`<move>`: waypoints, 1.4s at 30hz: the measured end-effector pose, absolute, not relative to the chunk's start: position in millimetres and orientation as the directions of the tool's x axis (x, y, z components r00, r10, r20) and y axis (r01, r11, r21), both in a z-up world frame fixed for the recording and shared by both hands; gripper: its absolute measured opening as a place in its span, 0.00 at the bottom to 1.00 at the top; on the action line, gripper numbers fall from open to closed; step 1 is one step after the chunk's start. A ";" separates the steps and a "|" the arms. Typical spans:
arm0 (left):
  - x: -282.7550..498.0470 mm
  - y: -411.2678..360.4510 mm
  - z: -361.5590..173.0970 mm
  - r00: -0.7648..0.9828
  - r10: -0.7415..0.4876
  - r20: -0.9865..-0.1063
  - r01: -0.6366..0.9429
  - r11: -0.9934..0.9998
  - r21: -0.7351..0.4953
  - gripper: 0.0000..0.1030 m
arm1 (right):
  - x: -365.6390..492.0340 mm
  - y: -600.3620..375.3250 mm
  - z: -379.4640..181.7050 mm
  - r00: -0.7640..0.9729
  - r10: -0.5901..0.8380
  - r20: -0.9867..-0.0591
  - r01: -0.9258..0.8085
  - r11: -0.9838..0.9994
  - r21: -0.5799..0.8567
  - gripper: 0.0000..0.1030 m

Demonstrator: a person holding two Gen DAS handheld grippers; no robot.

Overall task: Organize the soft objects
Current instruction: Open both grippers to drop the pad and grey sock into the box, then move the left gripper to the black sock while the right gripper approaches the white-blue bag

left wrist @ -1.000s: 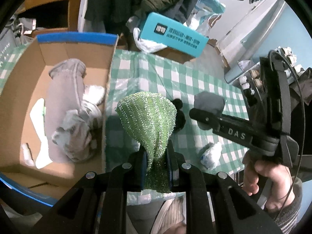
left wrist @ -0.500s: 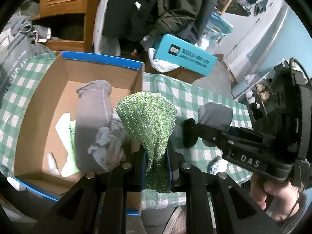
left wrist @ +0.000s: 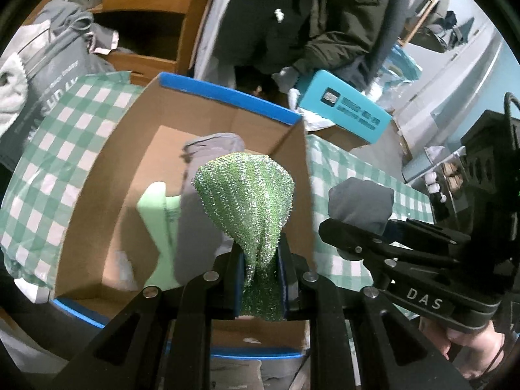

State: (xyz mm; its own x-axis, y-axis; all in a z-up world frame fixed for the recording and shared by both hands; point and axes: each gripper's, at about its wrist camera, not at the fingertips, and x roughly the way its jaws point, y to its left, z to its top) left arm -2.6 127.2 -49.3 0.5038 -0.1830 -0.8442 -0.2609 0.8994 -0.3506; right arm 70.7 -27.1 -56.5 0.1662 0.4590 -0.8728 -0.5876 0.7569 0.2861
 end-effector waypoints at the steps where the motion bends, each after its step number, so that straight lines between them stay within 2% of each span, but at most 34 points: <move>1: -2.7 130.2 -50.8 0.502 -0.179 -0.846 -0.268 0.898 -0.349 0.16 | 69.9 -22.7 -57.3 0.162 0.457 -0.875 -0.592 0.754 0.284 0.36; 8: -7.3 150.7 -60.6 0.487 -0.167 -0.857 -0.303 0.888 -0.345 0.16 | 65.2 5.8 -64.1 0.123 0.448 -0.886 -0.618 0.733 0.284 0.36; 10: -8.0 154.2 -63.9 0.479 -0.161 -0.863 -0.312 0.888 -0.339 0.19 | 64.0 12.1 -66.3 0.114 0.444 -0.889 -0.624 0.728 0.283 0.38; 12: -9.1 156.4 -65.2 0.473 -0.143 -0.870 -0.320 0.892 -0.320 0.27 | 62.5 18.2 -67.4 0.109 0.438 -0.892 -0.634 0.722 0.277 0.38; 13: -9.7 157.6 -64.9 0.475 -0.132 -0.870 -0.323 0.894 -0.312 0.29 | 62.1 20.0 -67.1 0.114 0.436 -0.893 -0.636 0.722 0.271 0.43; 15: -11.6 159.5 -62.5 0.485 -0.103 -0.868 -0.332 0.897 -0.292 0.42 | 62.6 21.3 -65.2 0.128 0.439 -0.889 -0.634 0.726 0.267 0.50; 18: -13.2 162.7 -58.3 0.509 -0.083 -0.857 -0.345 0.892 -0.291 0.56 | 64.7 19.2 -61.7 0.135 0.446 -0.885 -0.628 0.729 0.271 0.52; 22: -13.0 166.5 -60.3 0.507 -0.103 -0.856 -0.360 0.876 -0.319 0.56 | 68.0 11.3 -57.0 0.148 0.454 -0.879 -0.613 0.740 0.279 0.59; 28: -9.9 155.6 -56.4 0.511 -0.124 -0.851 -0.335 0.883 -0.330 0.56 | 70.0 -7.6 -52.2 0.162 0.452 -0.877 -0.585 0.760 0.284 0.63; 42: 3.7 94.5 -49.4 0.504 -0.217 -0.836 -0.187 0.917 -0.351 0.56 | 67.1 -65.7 -44.9 0.217 0.417 -0.883 -0.507 0.821 0.263 0.63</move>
